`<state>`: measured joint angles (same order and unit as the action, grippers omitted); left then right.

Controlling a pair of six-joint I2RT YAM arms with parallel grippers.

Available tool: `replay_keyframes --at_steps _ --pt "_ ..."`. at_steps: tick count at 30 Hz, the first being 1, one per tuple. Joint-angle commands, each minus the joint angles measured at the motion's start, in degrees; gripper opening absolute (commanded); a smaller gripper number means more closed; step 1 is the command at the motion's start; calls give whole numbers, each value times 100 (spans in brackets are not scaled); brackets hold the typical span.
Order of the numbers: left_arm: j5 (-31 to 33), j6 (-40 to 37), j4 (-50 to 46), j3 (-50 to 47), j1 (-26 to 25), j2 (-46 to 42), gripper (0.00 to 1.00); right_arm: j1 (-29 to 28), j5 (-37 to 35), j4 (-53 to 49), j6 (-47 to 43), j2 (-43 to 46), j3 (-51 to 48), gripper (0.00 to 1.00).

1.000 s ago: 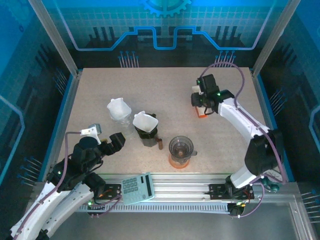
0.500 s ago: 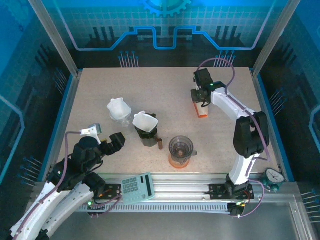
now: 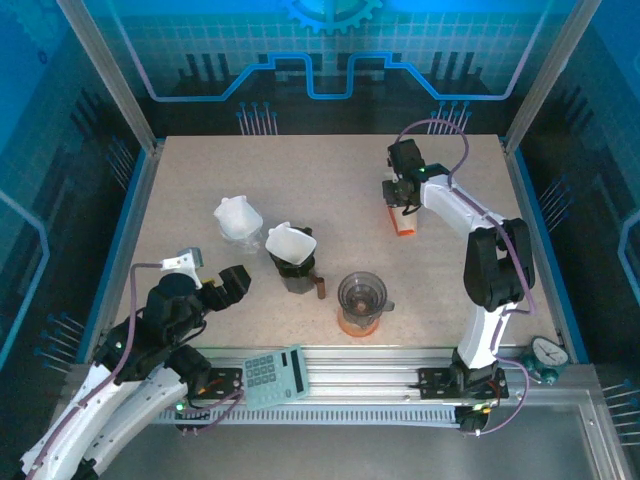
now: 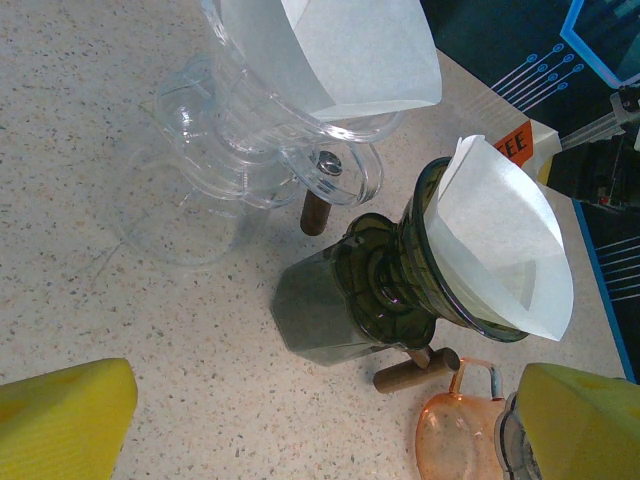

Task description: Place the coffee filter in the dripper

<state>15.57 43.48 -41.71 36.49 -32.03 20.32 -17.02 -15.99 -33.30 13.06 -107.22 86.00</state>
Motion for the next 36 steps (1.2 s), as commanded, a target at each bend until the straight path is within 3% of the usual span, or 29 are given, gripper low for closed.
replay_keyframes --at_steps 1,13,19,28,36 --pt "-10 -15 56 -10 39 47 99 93 91 61 99 -176 53 29" --pt "-10 7 45 -10 37 51 99 105 175 78 169 -317 96 18" --pt "-29 20 37 -2 38 60 99 102 215 155 186 -166 -18 0" --pt "-2 -120 11 152 32 60 99 31 247 469 400 1515 -1125 0" --pt "-95 -350 144 388 39 194 99 -139 719 -131 525 3466 -1943 0"
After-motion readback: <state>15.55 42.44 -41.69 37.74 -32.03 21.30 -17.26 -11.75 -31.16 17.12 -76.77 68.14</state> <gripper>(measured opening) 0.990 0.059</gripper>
